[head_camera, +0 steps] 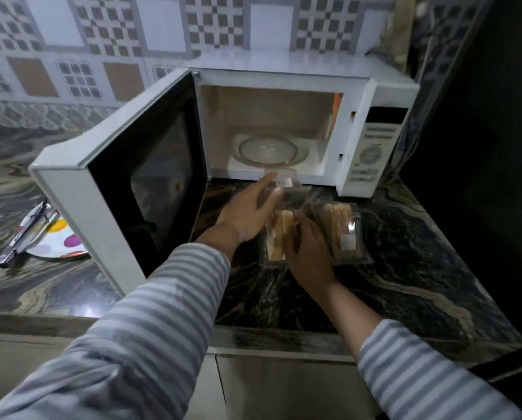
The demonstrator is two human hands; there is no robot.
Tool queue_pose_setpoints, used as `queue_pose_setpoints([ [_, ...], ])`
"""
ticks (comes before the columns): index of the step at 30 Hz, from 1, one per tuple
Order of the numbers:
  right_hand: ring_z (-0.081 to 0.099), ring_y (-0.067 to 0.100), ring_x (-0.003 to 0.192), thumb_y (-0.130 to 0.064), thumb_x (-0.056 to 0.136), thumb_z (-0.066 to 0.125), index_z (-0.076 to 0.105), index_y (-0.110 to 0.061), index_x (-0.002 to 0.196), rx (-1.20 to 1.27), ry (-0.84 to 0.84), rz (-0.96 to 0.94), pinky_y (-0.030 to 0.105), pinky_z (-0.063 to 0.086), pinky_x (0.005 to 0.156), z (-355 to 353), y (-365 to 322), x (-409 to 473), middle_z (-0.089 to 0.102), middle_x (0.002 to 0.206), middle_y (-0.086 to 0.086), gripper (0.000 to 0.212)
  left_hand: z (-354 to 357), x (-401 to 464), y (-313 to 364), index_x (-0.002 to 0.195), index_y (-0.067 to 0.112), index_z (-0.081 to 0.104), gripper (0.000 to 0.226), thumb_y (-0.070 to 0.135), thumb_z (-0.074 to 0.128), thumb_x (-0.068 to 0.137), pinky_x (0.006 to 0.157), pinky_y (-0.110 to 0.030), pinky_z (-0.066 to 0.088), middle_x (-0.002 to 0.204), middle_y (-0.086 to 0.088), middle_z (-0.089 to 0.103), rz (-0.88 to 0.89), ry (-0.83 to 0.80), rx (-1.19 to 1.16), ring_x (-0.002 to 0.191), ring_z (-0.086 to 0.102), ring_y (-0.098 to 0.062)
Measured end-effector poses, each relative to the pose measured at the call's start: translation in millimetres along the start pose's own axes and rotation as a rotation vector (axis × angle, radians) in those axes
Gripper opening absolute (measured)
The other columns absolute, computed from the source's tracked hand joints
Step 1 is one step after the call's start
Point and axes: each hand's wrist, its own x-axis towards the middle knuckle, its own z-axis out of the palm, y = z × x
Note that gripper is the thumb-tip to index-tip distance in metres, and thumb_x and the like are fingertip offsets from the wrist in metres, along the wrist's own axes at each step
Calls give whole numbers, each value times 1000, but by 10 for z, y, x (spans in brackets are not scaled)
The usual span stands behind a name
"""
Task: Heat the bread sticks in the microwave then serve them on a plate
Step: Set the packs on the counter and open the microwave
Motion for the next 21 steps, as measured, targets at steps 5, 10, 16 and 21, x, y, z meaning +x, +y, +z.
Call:
queue_pose_setpoints([
  [5, 44, 25, 131, -42, 89, 60, 26, -21, 148, -14, -219, 272, 35, 38, 101, 190, -184, 300, 42, 146, 7, 72, -133, 229, 72, 132, 39, 51, 46, 61, 40, 92, 109, -36, 38, 138, 9, 53, -30, -14, -90, 128, 47, -13],
  [10, 60, 28, 110, -50, 94, 44, 34, -36, 138, -231, -214, 297, 41, 49, 87, 322, -216, 379, 59, 128, 3, 48, -178, 282, 57, 129, 43, 51, 46, 65, 38, 91, 107, -36, 39, 137, 10, 54, -16, -32, -97, 126, 48, -11],
  [16, 63, 29, 103, -33, 98, 36, 51, -27, 126, -271, -156, 255, 36, 46, 82, 246, -315, 431, 65, 116, 5, 32, -147, 266, 18, 133, 37, 50, 47, 60, 39, 93, 104, -28, 36, 140, 9, 50, 15, -20, -105, 129, 44, -10],
  [21, 64, 32, 94, -32, 97, 39, 54, -23, 114, -219, -169, 260, 34, 45, 73, 22, -403, 538, 68, 102, 10, 24, -109, 281, -16, 136, 34, 48, 56, 64, 39, 90, 110, -38, 36, 141, 6, 51, 31, -5, -96, 130, 44, -13],
])
